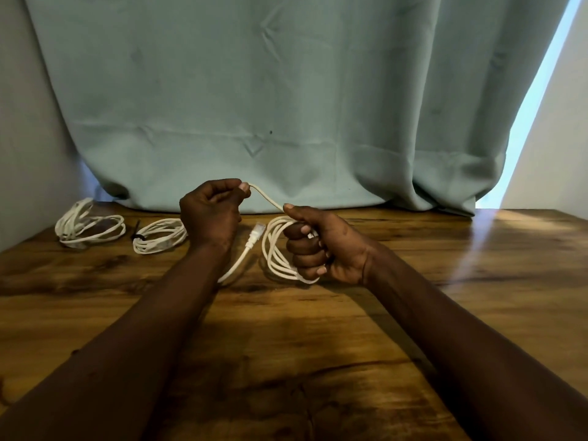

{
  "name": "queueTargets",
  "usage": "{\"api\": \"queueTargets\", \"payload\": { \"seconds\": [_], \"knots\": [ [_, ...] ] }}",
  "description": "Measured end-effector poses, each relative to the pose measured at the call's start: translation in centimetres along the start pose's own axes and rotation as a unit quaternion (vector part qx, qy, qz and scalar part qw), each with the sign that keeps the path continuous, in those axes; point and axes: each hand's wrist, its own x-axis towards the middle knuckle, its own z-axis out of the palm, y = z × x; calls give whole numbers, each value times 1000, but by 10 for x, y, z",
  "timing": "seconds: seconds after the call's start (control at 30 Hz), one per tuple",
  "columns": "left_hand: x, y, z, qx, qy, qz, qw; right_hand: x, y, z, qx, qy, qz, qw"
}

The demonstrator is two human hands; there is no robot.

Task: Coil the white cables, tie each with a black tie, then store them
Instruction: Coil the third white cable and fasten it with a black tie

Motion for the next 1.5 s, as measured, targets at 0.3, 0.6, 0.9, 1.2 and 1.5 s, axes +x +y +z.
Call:
{"api": "queueTargets", "payload": {
  "seconds": [0.3,0.6,0.9,1.2,1.5],
  "knots": [
    [-19,-8,-1,309,-141,222,914,-1,-12,-24,230,77,-190,951],
    [-51,14,15,397,-293,314,811,-6,-19,-52,319,289,-283,857],
    [-64,17,24,426,-454,191,759,-13,-22,-66,147,496,-325,791],
    [-62,31,11,-30,-574,-319,753,-12,2,-60,-503,446,-234,703],
    [-32,32,-3,-211,-413,-357,811,3,6,-43,-595,355,-154,704]
  ]
}}
